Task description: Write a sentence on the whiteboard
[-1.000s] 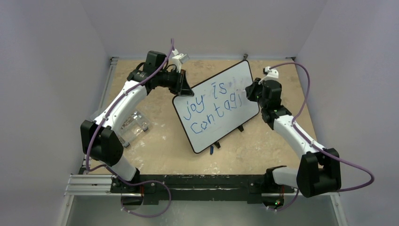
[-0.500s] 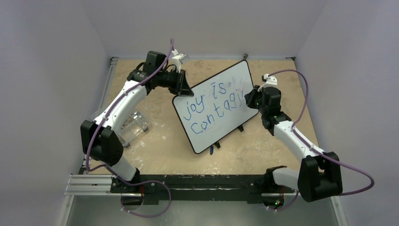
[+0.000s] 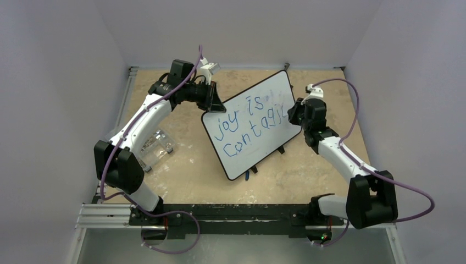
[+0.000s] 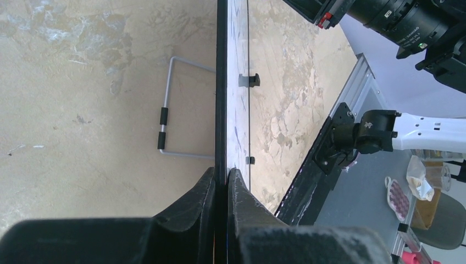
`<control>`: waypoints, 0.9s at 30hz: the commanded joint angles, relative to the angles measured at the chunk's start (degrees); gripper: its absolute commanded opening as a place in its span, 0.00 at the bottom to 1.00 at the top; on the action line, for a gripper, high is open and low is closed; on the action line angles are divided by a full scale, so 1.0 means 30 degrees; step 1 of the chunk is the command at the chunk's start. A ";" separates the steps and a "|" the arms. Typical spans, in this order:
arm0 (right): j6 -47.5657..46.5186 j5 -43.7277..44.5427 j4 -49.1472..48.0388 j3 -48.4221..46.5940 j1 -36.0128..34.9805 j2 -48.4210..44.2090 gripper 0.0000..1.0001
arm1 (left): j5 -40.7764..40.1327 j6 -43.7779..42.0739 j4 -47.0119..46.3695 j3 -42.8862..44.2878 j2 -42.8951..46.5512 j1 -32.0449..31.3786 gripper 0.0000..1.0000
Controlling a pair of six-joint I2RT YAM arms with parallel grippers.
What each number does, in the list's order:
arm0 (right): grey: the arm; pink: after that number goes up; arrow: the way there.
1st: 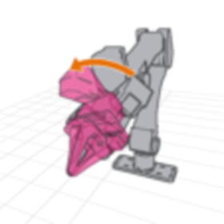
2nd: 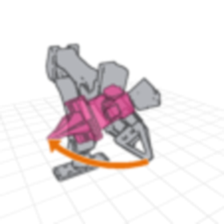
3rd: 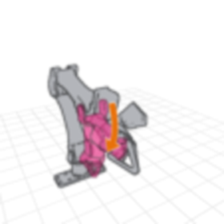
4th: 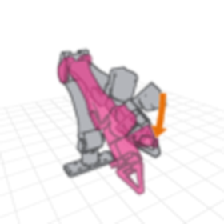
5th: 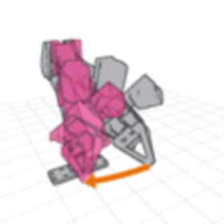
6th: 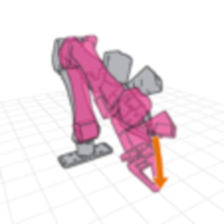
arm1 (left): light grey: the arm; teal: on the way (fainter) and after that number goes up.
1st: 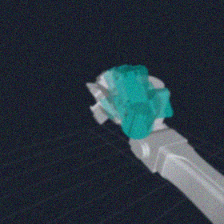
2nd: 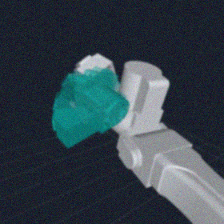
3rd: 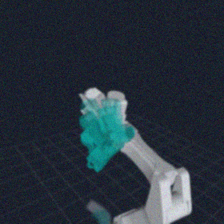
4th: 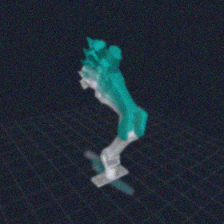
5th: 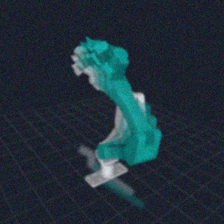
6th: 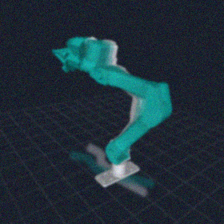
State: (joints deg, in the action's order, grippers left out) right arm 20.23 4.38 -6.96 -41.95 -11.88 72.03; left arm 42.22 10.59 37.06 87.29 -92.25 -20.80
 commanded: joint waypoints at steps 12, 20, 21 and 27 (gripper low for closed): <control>-0.0322 -0.0261 -0.0139 -0.3213 -0.0009 0.1238 0.00 | -0.0511 -0.1303 -0.1135 0.0231 0.0637 -0.0011 0.00; -0.0159 -0.1114 -0.0493 -0.2696 -0.0023 0.0816 0.00 | -0.0519 -0.1281 -0.1134 0.0260 0.0620 -0.0011 0.00; -0.0137 -0.1271 -0.0598 -0.2562 -0.0017 0.0678 0.00 | -0.0509 -0.1301 -0.1132 0.0260 0.0616 -0.0011 0.00; -0.0277 -0.1388 -0.0423 -0.2339 -0.0024 -0.0164 0.00 | -0.0549 -0.1266 -0.1110 0.0254 0.0649 -0.0011 0.00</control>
State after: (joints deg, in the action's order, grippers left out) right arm 19.49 2.35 -6.92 -49.17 -11.81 74.15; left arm 42.26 10.90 37.12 87.29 -92.25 -20.80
